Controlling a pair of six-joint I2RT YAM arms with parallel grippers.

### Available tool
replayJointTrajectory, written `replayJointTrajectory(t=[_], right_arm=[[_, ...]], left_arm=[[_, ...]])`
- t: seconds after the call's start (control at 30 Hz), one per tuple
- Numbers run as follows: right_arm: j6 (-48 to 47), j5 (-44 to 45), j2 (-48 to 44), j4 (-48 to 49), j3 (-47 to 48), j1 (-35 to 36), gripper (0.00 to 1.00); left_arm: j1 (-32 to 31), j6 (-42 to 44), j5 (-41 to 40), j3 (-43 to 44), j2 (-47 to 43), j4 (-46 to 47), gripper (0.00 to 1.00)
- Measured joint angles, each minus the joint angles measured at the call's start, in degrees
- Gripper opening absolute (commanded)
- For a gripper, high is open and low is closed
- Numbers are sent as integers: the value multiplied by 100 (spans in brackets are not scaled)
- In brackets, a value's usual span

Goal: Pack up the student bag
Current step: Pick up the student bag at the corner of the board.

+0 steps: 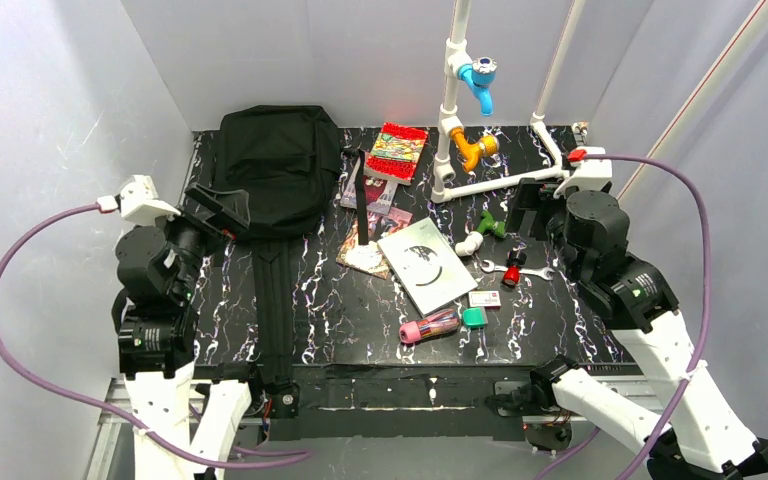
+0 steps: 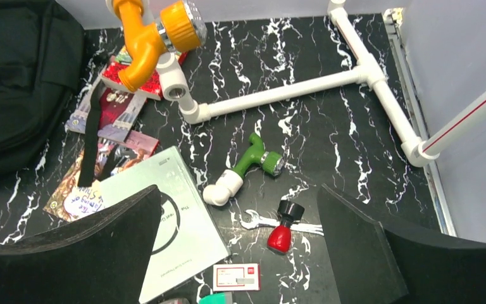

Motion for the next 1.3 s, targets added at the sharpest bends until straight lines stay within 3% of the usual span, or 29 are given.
replayJointTrajectory(t=[0.27,0.57,1.0,1.1,1.17,1.23,1.3], right_arm=[[94,-225,168,-39,-378,0,100],[144,-907,-79,308,-1088,0,100],[409,-2048,125,962,-1563,0,100],[413,-2166,120,1023,-1648,0,100],[411,-2232,118,1036,-1694,0,100],[404,-2284,125,1060,-1718,0,100],[402,-2319,153,1088,-1720,0,100]], left_arm=[[0,-376,407,-472,673,-251,99],[68,-1379,234,-581,2673,-898,99],[413,-2863,223,24,5431,-197,99],[470,-2911,146,382,6008,70,80],[496,-2918,129,614,6371,184,55],[518,-2876,151,852,6697,212,14],[527,-2774,197,1075,6907,133,0]])
